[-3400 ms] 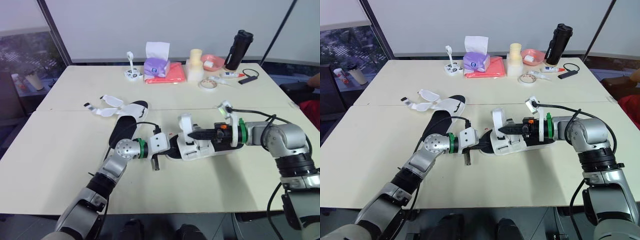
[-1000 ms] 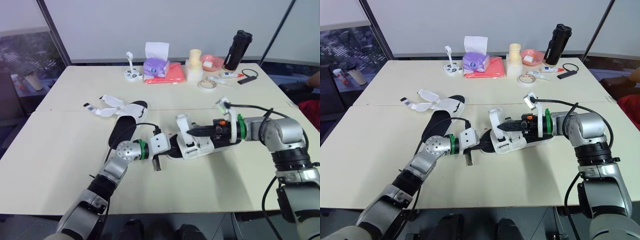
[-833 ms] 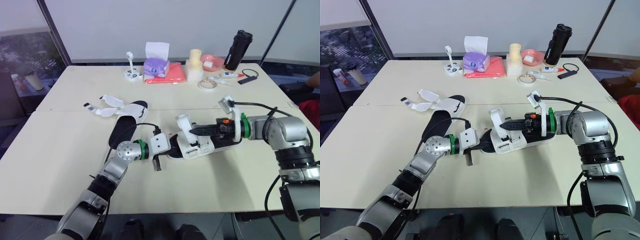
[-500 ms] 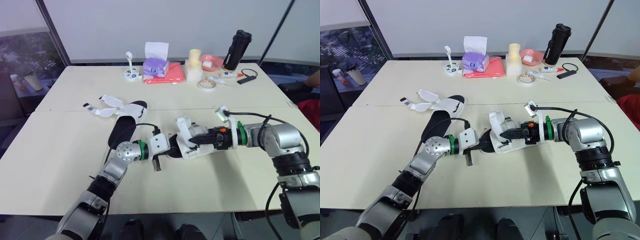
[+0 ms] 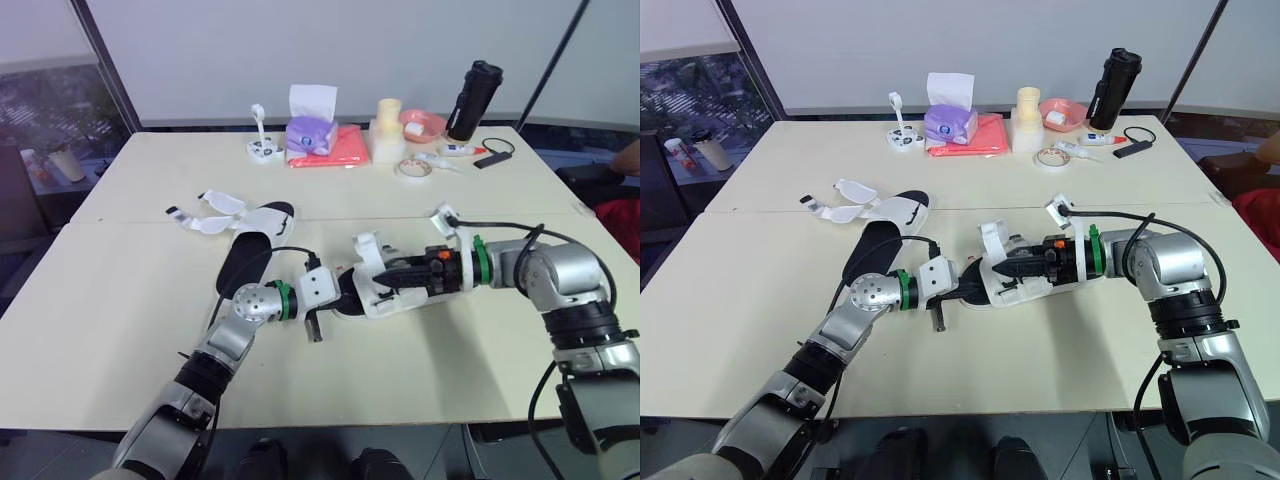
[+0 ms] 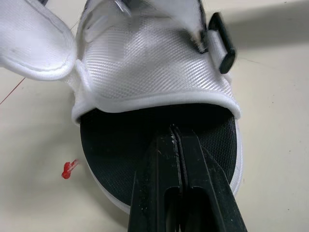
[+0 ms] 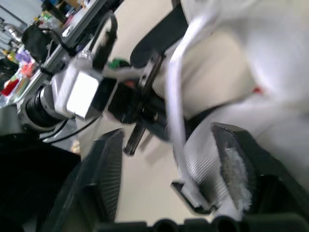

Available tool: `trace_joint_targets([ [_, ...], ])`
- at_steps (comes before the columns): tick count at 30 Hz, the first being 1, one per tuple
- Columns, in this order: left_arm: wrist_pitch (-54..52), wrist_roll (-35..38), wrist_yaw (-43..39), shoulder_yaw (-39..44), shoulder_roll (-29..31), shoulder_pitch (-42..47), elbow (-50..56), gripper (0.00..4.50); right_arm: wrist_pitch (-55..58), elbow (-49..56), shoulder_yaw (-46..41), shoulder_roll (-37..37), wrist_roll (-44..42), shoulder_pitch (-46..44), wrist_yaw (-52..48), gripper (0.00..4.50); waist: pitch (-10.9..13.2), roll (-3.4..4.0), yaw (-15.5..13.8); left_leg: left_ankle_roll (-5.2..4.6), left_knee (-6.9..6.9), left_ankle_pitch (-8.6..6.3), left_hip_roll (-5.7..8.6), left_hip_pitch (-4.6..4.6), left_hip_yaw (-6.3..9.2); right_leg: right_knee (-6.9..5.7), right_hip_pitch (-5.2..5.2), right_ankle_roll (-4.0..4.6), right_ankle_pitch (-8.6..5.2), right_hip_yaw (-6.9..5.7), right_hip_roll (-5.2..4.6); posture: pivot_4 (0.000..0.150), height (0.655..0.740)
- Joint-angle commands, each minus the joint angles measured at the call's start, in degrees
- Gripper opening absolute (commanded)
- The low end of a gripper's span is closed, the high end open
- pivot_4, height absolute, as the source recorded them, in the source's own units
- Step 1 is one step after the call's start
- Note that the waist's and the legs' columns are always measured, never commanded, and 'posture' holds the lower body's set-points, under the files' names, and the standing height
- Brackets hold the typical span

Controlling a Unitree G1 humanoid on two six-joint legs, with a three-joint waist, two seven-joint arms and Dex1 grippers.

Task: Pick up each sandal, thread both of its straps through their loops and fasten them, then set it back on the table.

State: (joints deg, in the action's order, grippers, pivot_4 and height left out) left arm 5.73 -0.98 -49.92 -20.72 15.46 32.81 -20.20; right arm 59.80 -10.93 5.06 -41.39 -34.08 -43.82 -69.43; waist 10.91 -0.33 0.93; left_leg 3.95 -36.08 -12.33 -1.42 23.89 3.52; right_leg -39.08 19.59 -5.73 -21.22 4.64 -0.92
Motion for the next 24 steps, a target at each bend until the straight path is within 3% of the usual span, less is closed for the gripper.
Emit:
trace_joint_targets([
  [1,-0.7,-1.0,0.0,-0.1,0.3,-0.8,-1.9,0.0,0.6,2.7,-0.6,0.7,-1.1,-0.9,0.3,2.9,0.0,0.0,0.0,0.0,0.02,0.0,0.0,0.01,-0.01,0.0,0.01,0.0,0.0,0.0,-0.01,0.15,0.74],
  [5,-0.7,-1.0,0.2,-0.1,0.2,-0.8,-1.9,0.0,-0.4,3.0,1.0,1.6,0.3,-0.3,0.9,2.9,0.0,0.0,0.0,0.0,0.01,0.0,0.0,0.01,-0.01,0.01,0.01,0.0,0.0,0.0,-0.01,0.15,0.74],
  [11,-0.6,-1.1,0.3,0.0,0.6,-1.2,-1.8,0.0,0.0,1.4,0.5,3.3,0.4,-1.7,2.1,0.06,0.0,0.0,0.0,0.0,0.01,0.0,0.0,0.01,0.0,0.0,0.02,0.0,0.0,0.0,-0.01,0.15,0.74],
  [24,-0.1,-1.3,0.5,-0.2,0.4,-0.9,-2.3,0.0,3.2,1.0,-0.8,4.1,-0.6,-0.9,3.0,0.06,0.0,0.0,0.0,0.0,0.02,0.0,0.0,0.01,0.0,0.0,0.02,0.0,0.0,0.0,0.0,0.15,0.74],
])
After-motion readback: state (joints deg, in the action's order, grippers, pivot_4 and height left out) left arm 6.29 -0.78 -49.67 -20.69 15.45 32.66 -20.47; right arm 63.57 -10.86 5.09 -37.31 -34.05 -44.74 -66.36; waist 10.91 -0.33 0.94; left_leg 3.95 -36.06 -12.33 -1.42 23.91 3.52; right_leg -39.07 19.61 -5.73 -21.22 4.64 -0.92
